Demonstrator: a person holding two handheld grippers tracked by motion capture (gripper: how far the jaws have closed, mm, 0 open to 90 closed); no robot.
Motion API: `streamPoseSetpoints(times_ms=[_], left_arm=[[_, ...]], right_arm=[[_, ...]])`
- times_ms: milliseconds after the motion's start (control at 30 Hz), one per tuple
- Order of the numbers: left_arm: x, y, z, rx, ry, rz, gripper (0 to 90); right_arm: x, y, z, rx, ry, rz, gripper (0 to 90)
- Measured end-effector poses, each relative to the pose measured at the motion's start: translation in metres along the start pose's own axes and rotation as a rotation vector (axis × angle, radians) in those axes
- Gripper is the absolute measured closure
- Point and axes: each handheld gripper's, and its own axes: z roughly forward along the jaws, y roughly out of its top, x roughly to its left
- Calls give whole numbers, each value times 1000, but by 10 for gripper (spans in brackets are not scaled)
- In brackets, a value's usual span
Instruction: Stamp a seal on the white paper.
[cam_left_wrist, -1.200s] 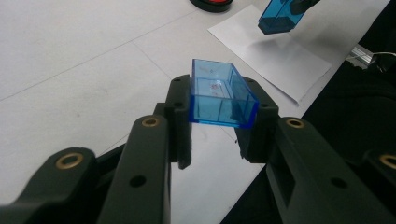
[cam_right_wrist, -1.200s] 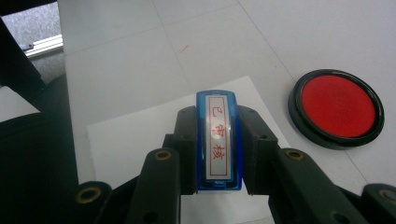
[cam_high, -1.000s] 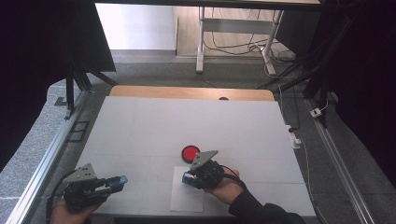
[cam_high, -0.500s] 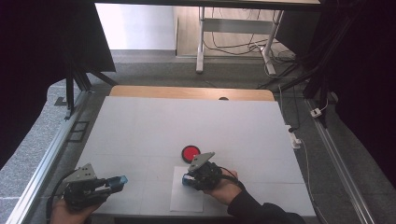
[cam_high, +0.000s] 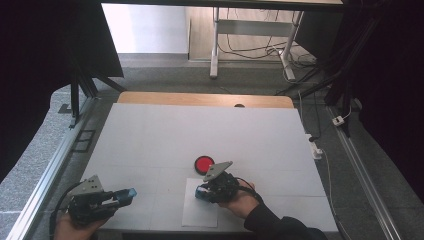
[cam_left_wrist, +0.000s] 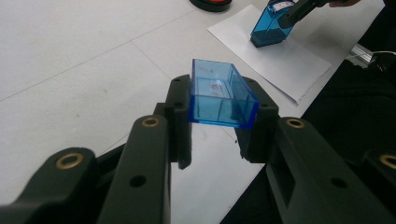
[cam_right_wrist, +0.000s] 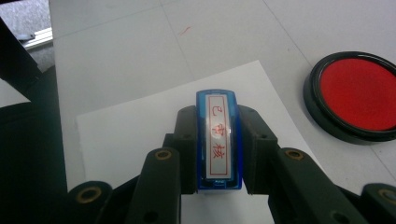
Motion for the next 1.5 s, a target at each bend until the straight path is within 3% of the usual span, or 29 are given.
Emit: streamPoseSetpoints(times_ms=[300, 733, 1300, 1500], left_arm=[[0, 0, 0, 1, 2, 0, 682], [0, 0, 1, 3, 3, 0, 682], [0, 0, 0, 3, 0, 0, 682], [0, 0, 0, 4, -2, 0, 682]], right_arm=[[-1, -1, 0, -4, 4, 7, 721], [7, 1, 1, 10, -38, -30, 722], [-1, -2, 1, -12, 5, 19, 721], [2, 1, 1, 5, -10, -2, 718]])
